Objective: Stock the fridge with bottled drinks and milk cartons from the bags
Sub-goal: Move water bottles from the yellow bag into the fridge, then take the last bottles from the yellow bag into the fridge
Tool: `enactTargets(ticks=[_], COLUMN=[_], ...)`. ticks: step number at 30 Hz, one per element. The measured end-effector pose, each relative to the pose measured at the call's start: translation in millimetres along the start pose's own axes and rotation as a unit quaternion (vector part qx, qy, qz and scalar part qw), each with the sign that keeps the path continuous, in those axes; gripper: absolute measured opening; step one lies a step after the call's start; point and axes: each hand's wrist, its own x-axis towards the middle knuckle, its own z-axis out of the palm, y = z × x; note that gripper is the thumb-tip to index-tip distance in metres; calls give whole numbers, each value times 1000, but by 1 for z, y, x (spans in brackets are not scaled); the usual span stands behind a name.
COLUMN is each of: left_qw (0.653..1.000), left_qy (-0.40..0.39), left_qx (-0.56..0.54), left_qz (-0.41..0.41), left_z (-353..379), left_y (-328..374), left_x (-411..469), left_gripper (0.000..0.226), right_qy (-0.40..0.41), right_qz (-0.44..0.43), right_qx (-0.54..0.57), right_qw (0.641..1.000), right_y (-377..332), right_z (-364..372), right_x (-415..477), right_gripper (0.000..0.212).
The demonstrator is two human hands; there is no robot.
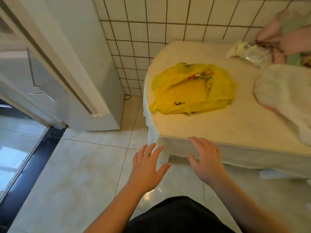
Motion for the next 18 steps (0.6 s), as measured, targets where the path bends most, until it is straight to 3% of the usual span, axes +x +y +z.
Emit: enactTargets(ticks=[9, 18], left_qw=[999, 998], left_qy=[-14, -11], left_qx=[9, -15], left_qz=[44, 67], left_z=[7, -16], left_y=[46, 64], left_x=[66, 181], left_gripper=[64, 64], right_qy=[27, 66], right_qz=[81, 103], right_qx=[51, 43], right_qw=[995, 992], right_y=[61, 85], right_z=[-19, -47], right_x=[8, 104], right_gripper=[54, 52])
